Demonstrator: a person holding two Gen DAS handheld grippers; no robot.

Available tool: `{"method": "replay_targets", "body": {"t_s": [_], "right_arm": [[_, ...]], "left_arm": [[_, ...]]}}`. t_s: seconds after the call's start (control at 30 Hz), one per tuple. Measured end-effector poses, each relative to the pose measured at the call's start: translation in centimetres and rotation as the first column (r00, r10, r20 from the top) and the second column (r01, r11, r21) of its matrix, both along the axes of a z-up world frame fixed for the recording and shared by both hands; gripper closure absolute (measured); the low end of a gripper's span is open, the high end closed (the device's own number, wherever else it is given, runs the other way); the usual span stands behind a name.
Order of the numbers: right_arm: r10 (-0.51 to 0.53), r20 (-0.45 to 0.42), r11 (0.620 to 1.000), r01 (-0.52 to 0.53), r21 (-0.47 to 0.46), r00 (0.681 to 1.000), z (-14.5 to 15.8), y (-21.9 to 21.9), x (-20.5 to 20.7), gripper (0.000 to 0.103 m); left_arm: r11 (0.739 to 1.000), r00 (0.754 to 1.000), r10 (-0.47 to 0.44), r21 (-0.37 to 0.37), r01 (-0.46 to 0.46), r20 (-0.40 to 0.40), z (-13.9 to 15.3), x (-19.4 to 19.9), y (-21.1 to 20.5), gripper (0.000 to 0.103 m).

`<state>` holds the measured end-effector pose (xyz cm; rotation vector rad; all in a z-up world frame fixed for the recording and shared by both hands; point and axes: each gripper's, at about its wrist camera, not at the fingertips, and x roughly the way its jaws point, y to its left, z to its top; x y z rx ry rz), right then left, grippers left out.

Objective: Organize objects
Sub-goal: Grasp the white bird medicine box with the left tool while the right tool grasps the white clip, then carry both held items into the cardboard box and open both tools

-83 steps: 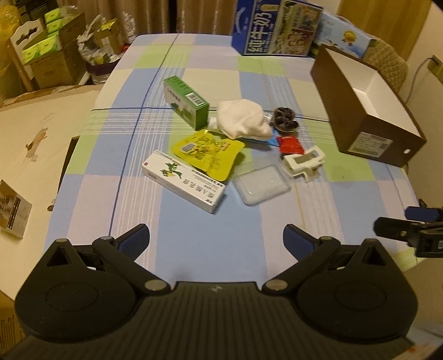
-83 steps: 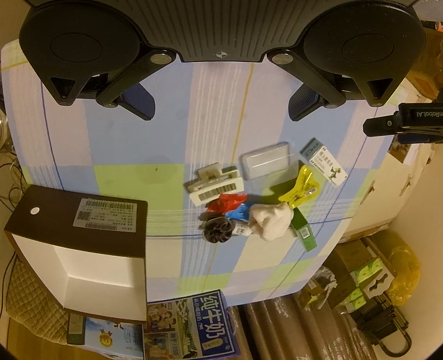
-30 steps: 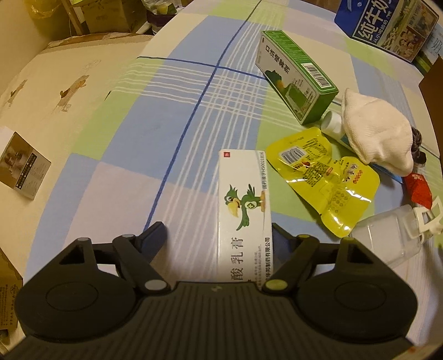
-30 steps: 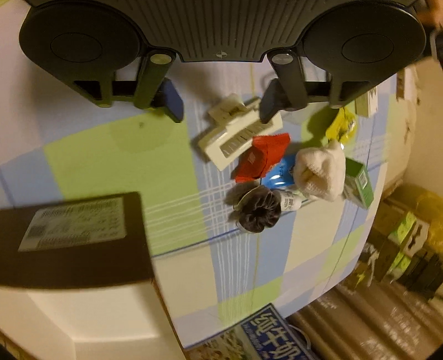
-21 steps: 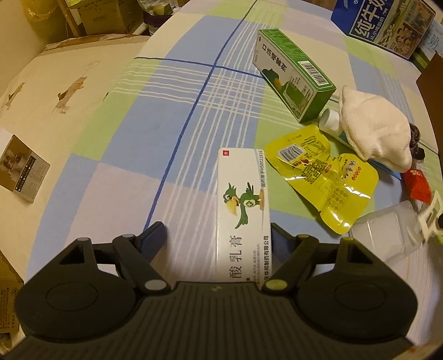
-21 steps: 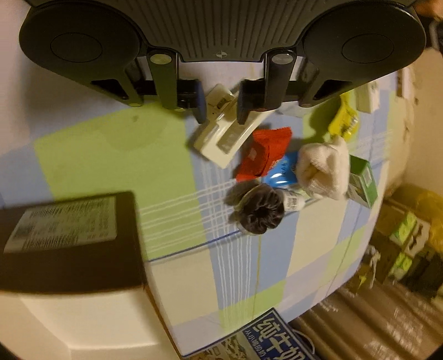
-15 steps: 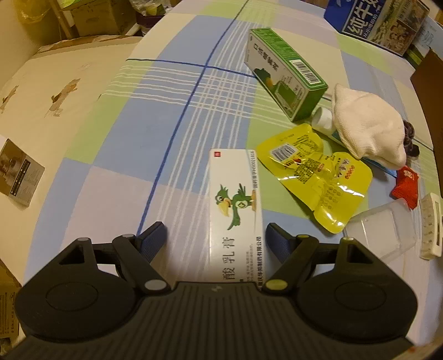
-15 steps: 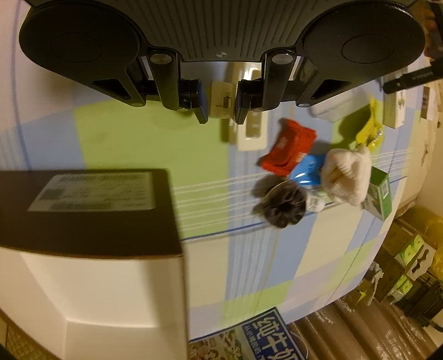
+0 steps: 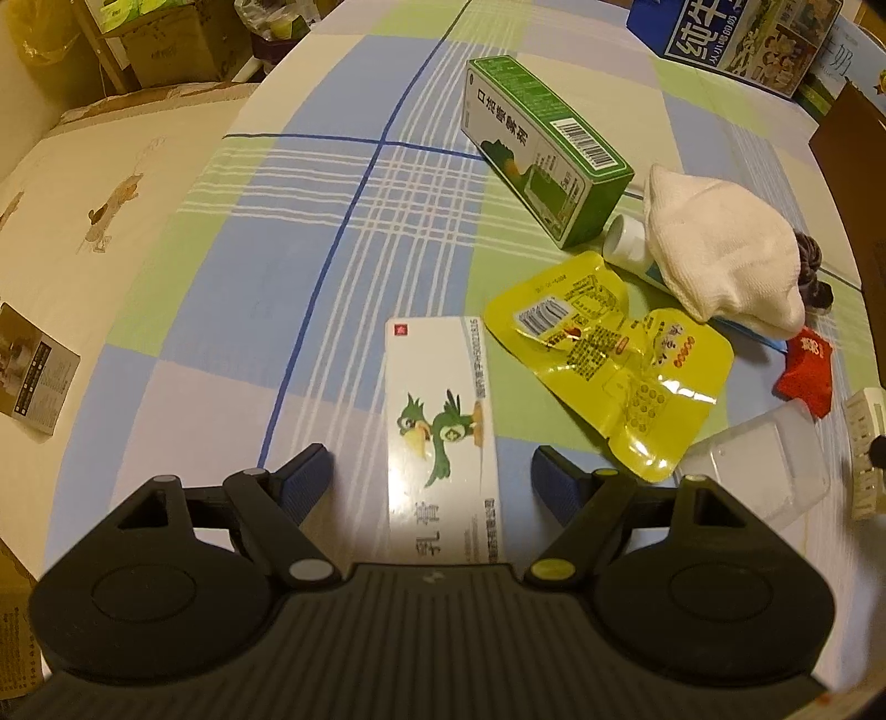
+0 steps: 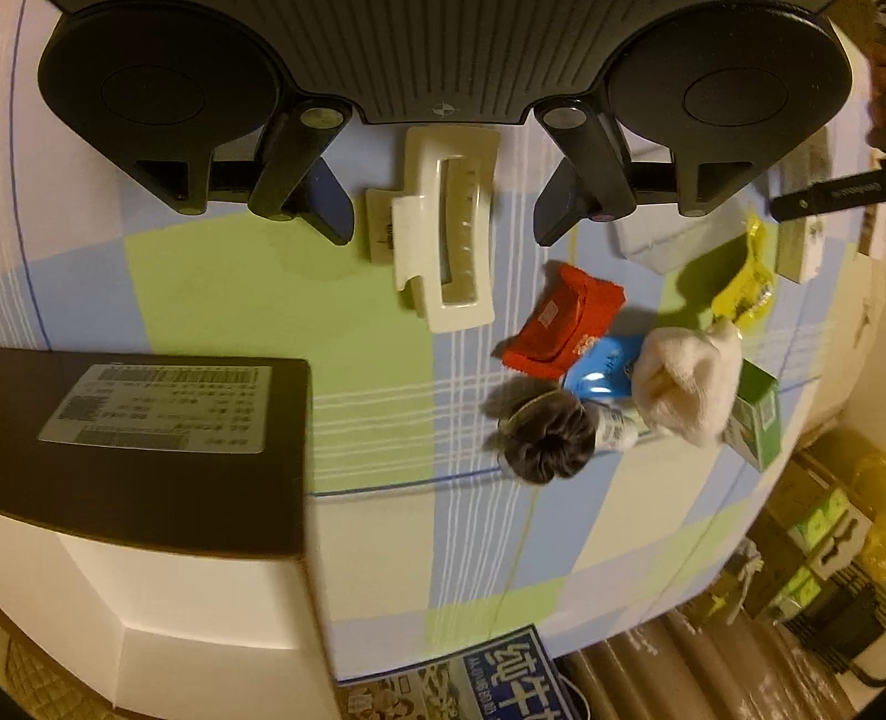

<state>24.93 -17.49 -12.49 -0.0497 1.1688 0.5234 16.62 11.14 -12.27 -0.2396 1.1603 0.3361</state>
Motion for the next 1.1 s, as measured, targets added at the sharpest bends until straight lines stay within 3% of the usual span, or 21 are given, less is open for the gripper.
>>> {"method": "replay_targets", "body": {"t_s": [0.13,0.2,0.33,0.47,0.67,0.9,1.1], "right_arm": [[0.011,0.038,0.999,-0.01,-0.034,0.999,-0.7,0.6,-0.2,0.04],[0.022,0.055,0.998,-0.019,-0.054,0.998,-1.0,0.6,-0.3,0.056],[0.045,0.071,0.998,-0.041,-0.054,0.996,-1.1,0.3,-0.4,0.06],[0.072,0.092,0.997,-0.069,-0.041,0.993,-0.5,-0.1,-0.9,0.065],[0.053,0.047,0.998,-0.054,0.015,0.997,0.1,-2.4,-1.1,0.065],[0.003,0.037,0.995,-0.007,0.1,0.999,2.8,-6.5,-1.3,0.065],[-0.035,0.082,0.987,0.022,0.158,0.996,6.2,-9.8,-0.3,0.065]], "left_arm": [[1.0,1.0,-0.009,0.02,0.009,-0.004,0.0,0.3,-0.1,0.031],[1.0,1.0,-0.015,0.025,0.015,-0.001,0.2,0.2,-0.2,0.038],[0.999,1.0,-0.027,0.029,0.027,0.015,0.6,-0.3,-0.4,0.07],[0.999,0.999,-0.032,0.021,0.032,0.009,0.7,-1.0,-0.9,0.07],[0.999,0.999,-0.038,-0.008,0.038,0.023,1.6,-2.2,-1.7,0.07],[0.994,0.988,-0.102,-0.025,0.106,0.111,5.6,-2.3,-4.5,0.07],[0.976,0.958,-0.203,-0.038,0.215,0.203,9.4,0.5,-9.1,0.07]]}}
